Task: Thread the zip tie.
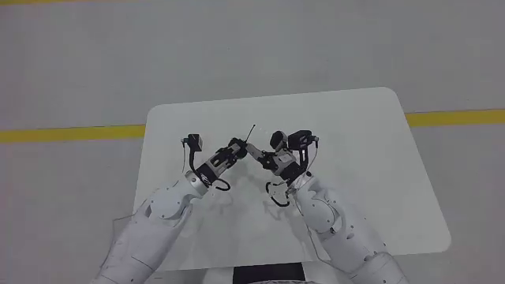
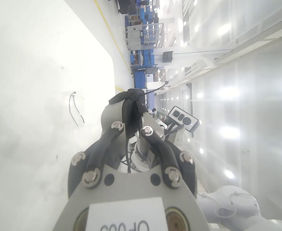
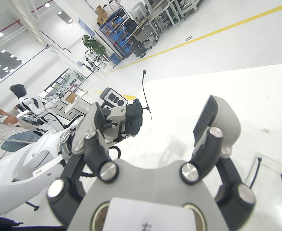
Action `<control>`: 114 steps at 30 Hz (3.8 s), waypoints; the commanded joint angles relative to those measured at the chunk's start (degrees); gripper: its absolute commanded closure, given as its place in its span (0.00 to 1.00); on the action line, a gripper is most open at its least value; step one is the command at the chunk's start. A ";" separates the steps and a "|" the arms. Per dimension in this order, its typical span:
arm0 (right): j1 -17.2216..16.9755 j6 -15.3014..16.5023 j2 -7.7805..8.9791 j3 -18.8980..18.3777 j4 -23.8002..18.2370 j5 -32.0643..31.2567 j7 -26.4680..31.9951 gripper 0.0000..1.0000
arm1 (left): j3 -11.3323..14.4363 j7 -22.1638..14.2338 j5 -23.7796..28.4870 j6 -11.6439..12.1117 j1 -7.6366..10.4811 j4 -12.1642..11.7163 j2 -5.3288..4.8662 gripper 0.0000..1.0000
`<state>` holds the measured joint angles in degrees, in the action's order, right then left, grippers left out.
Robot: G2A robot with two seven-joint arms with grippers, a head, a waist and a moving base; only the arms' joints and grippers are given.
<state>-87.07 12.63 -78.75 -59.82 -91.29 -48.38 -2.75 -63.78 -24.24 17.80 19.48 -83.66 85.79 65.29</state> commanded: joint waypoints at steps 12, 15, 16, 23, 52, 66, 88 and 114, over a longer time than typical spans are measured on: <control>0.53 2.64 1.26 -1.28 1.15 -17.05 -5.04 0.00 | -2.92 -4.79 15.53 -4.31 0.58 -0.48 0.01 1.00; 1.00 4.51 2.04 -1.53 1.62 -27.04 -6.89 0.00 | -4.73 -8.52 18.85 -6.71 1.33 -2.86 -0.34 1.00; 1.02 5.02 2.28 -1.55 1.82 -29.94 -7.85 0.00 | -5.18 -10.52 21.66 -8.26 1.64 -3.37 -0.38 1.00; 1.63 3.79 2.50 -0.57 2.60 -35.74 -9.75 0.00 | -6.19 -17.46 27.03 -13.95 3.18 -4.43 -0.68 1.00; 6.68 -1.53 3.35 5.34 8.94 -41.47 -15.02 0.00 | -5.39 -23.71 50.93 -33.07 6.72 -13.28 0.37 1.00; 9.04 -2.34 1.74 8.36 12.91 -35.76 -17.92 0.13 | -3.83 -25.47 61.90 -38.96 7.04 -14.99 1.27 1.00; 11.75 -4.72 -0.08 12.06 15.24 -37.30 -21.96 0.69 | -3.83 -25.47 61.90 -38.96 7.04 -14.99 1.27 1.00; 13.71 -6.43 -1.43 13.35 17.02 -38.74 -22.51 0.82 | -3.83 -25.47 61.90 -38.96 7.04 -14.99 1.27 1.00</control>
<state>-73.38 6.32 -80.14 -46.50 -74.32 -87.04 -25.25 -67.61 -49.71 79.70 -19.48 -76.62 70.80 66.56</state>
